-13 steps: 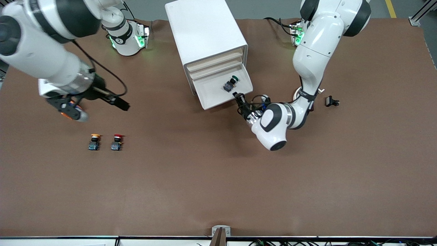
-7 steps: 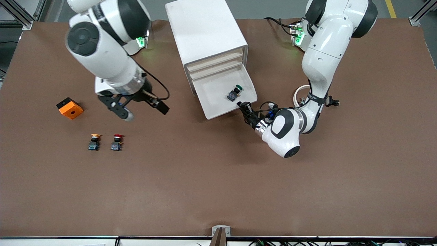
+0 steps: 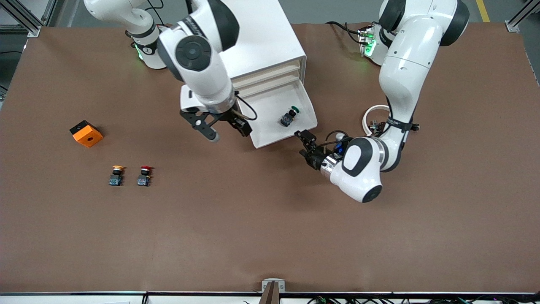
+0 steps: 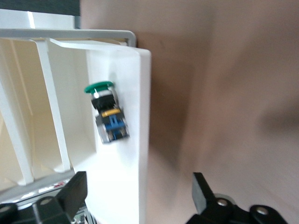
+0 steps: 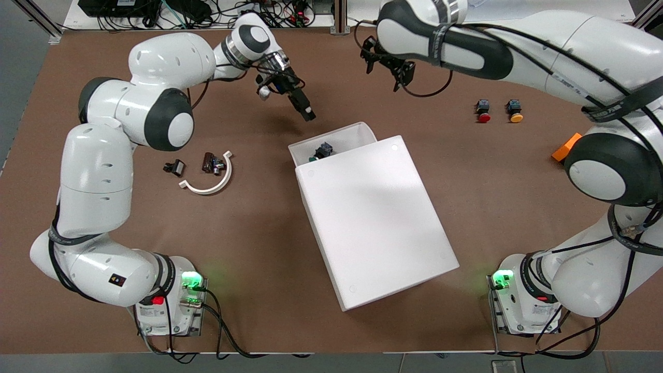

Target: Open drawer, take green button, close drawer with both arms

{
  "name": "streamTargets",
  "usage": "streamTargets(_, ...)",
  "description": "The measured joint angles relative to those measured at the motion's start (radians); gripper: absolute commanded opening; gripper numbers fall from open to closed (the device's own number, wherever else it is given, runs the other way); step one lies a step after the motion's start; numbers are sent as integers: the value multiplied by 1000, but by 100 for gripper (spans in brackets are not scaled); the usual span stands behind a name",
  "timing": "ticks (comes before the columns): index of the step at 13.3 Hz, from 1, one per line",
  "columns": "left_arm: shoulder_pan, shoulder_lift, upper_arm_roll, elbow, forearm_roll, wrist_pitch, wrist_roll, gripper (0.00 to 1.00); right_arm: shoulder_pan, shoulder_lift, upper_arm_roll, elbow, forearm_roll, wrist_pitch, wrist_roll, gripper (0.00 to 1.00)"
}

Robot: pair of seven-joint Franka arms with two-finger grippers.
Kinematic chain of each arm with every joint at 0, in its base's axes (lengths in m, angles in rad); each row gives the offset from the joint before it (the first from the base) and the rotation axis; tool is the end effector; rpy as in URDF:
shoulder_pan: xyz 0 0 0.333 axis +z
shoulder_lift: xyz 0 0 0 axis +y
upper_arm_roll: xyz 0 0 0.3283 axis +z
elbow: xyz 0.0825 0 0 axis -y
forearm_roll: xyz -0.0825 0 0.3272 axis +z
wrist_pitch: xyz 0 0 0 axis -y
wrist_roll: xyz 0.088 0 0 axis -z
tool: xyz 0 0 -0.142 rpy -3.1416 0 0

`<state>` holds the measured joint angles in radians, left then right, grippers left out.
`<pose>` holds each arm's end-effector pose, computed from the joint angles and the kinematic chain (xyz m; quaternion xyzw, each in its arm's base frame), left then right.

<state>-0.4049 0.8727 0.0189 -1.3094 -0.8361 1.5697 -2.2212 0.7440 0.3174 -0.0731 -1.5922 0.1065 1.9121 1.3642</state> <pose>0.5488 -0.3399 0.2307 -0.4354 -0.7681 0.4393 0.1657 0.4642 0.3887 0.4472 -0.9343 0.3544 0.0321 0.0219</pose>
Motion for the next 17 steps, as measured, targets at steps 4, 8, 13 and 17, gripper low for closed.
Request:
streamTargets(4,7,-48,65,69,44,0,200,100,76,61,-1,1,-7,33,44,100)
streamTargets(8,8,-130,164,92,47,1,368,100,141,144,-1,1,-7,163,124,100)
streamTargets(13,17,-279,273,98,119,-8,718,100,199,251,-1,33,-7,231,170,100)
streamTargets(17,14,-342,273,96,328,-33,1090,100,225,270,-1,53,-7,229,182,100)
